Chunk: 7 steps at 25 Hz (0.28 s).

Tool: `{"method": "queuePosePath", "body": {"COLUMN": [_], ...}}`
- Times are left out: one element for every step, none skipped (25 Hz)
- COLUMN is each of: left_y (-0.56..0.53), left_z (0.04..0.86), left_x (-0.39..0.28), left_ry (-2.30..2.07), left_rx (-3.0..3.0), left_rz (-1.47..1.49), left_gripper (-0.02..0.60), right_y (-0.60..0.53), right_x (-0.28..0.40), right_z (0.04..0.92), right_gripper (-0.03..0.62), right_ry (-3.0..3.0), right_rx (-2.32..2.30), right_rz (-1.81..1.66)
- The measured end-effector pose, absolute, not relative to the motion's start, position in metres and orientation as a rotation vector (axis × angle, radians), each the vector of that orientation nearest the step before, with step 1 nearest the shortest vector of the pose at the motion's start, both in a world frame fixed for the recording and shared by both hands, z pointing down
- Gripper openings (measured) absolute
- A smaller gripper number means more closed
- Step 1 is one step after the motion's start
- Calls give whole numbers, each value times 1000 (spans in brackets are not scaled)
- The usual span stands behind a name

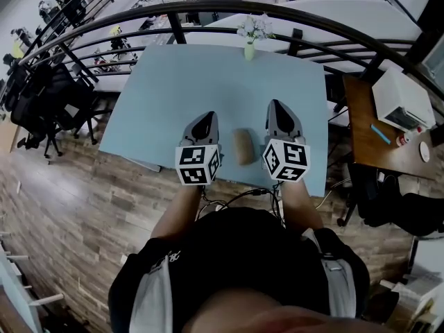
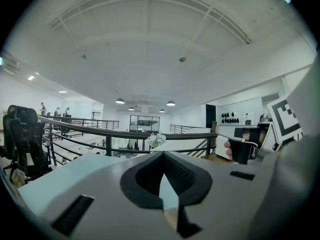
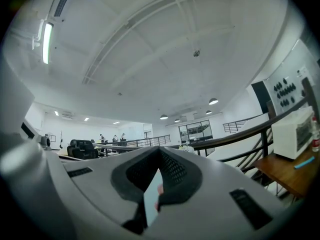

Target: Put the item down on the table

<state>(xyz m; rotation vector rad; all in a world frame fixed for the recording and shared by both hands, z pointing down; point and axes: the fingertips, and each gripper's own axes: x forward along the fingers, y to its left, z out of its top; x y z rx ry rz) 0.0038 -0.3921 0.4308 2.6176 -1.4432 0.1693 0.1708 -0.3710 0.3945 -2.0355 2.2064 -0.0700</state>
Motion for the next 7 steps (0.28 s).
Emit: {"method": "queuePosePath", "body": {"left_y": [-392, -392, -392, -392, -392, -392, -392], "left_z": [431, 431, 431, 431, 431, 431, 432], "left_x": [4, 4, 4, 4, 4, 3, 3], "left_ry": [-1443, -1443, -1443, -1442, -1441, -1440, -1439], "left_rx": [2618, 2619, 2620, 2620, 2621, 2621, 2621], "left_rz": [170, 169, 168, 167, 167, 167, 167], "left_gripper": [8, 8, 8, 8, 8, 8, 8], "right_y": [-371, -372, -372, -372, -372, -372, -372], "right_x": [170, 170, 169, 168, 167, 166, 165], "right_z": [396, 397, 397, 398, 399, 400, 401], "right_gripper": [0, 0, 0, 0, 0, 0, 2], "right_ry": [2209, 2212, 2214, 2217, 2220, 2223, 2227], "right_rx": [-2035, -2034, -2034, -2034, -2034, -2033, -2032], "right_rz": [-73, -76, -77, -78, -78, -78, -78]}}
